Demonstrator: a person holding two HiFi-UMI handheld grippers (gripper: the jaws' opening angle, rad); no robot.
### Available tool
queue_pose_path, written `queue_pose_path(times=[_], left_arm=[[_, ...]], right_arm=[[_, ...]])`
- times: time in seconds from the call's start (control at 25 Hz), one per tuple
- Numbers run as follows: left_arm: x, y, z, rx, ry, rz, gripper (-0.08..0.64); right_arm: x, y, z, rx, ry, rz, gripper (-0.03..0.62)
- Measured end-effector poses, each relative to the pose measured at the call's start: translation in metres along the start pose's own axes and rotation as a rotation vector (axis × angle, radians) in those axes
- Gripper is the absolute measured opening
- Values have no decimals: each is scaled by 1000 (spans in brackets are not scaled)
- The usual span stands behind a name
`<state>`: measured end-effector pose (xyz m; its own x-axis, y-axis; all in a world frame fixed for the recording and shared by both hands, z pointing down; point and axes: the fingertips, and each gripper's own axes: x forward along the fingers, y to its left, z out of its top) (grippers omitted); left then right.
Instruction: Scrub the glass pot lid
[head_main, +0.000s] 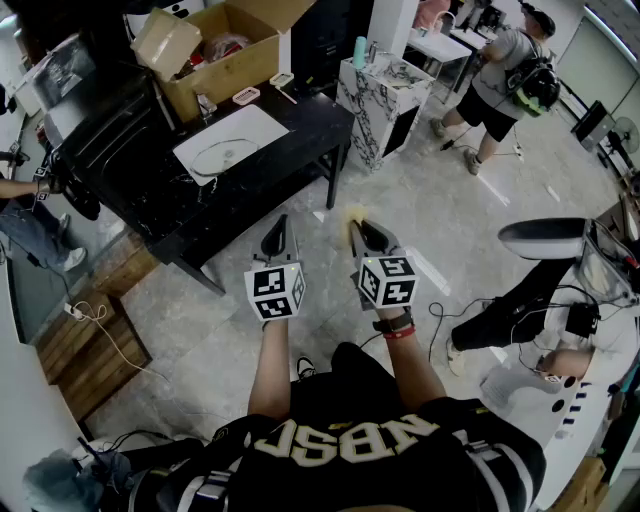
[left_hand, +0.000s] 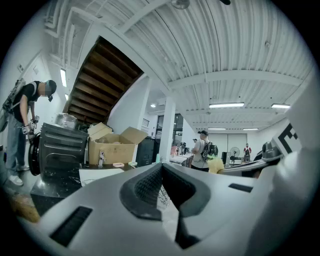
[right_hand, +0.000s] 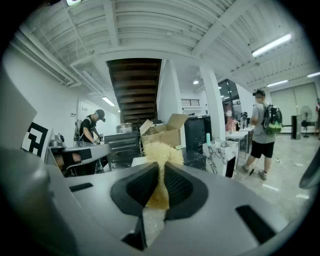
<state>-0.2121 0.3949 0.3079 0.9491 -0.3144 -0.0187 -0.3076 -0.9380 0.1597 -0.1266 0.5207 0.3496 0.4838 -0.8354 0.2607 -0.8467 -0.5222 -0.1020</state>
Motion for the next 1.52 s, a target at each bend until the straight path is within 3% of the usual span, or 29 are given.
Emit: queue_pose_path(times=[0.2, 0.48, 0.84, 1.0, 1.16, 1.52], left_arm=[[16, 11, -12, 12, 39, -4, 15], [65, 41, -12, 55, 47, 81, 15], [162, 43, 13, 104, -2, 199, 15], [179, 44, 8, 44, -22, 232, 15], [197, 59, 5, 78, -16, 288, 15], [251, 147, -19, 52, 34, 340, 15]], right_arm=[[23, -13, -3, 51, -6, -4, 43], [92, -24, 4, 100, -12, 119, 43], [188, -64, 84, 51, -117, 281, 44], [217, -78, 71, 91, -62, 342, 46], [246, -83, 45, 118, 12, 360, 46], [351, -56, 53, 107, 60, 416, 46]])
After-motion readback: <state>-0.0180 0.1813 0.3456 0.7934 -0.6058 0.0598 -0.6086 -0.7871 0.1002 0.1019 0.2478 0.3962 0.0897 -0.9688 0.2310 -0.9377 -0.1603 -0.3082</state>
